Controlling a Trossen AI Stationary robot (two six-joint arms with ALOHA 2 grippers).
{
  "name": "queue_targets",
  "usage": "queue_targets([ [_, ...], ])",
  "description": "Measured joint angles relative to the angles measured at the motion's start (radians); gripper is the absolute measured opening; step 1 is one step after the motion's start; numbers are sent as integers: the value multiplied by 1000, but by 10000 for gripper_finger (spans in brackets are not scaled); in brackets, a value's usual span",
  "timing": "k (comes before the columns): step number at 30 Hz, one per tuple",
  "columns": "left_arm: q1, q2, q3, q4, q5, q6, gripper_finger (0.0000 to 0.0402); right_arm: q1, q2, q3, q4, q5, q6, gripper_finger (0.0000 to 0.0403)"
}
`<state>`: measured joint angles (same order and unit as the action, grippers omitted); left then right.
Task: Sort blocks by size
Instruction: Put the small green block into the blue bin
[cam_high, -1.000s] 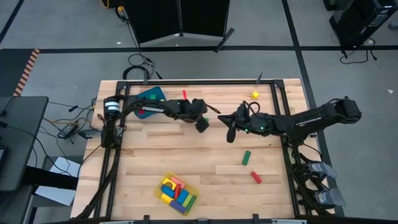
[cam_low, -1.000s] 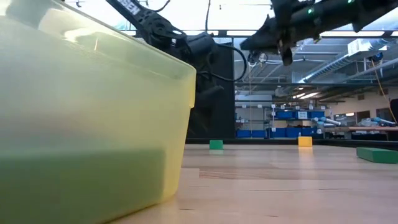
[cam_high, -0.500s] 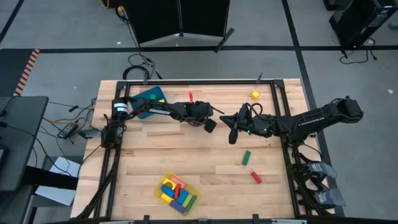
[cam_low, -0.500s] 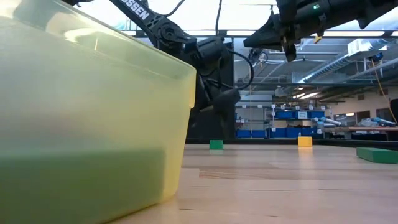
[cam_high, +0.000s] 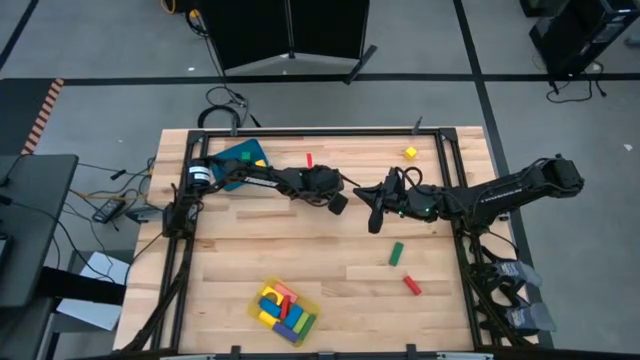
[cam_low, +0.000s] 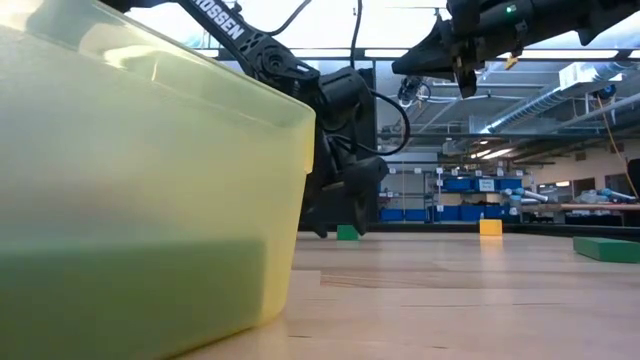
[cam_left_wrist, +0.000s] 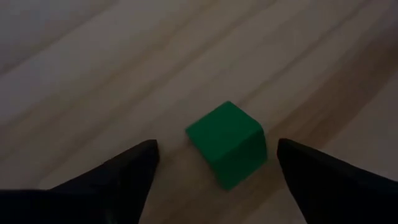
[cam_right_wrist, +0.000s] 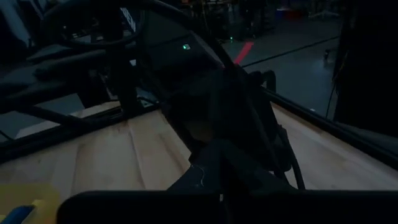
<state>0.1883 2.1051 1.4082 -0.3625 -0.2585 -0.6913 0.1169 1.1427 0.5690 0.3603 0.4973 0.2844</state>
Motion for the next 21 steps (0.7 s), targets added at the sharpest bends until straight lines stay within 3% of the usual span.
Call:
queue_targets([
  [21, 9, 40, 0, 50, -30, 25, 197, 0, 0, 0, 4, 0, 7, 11],
])
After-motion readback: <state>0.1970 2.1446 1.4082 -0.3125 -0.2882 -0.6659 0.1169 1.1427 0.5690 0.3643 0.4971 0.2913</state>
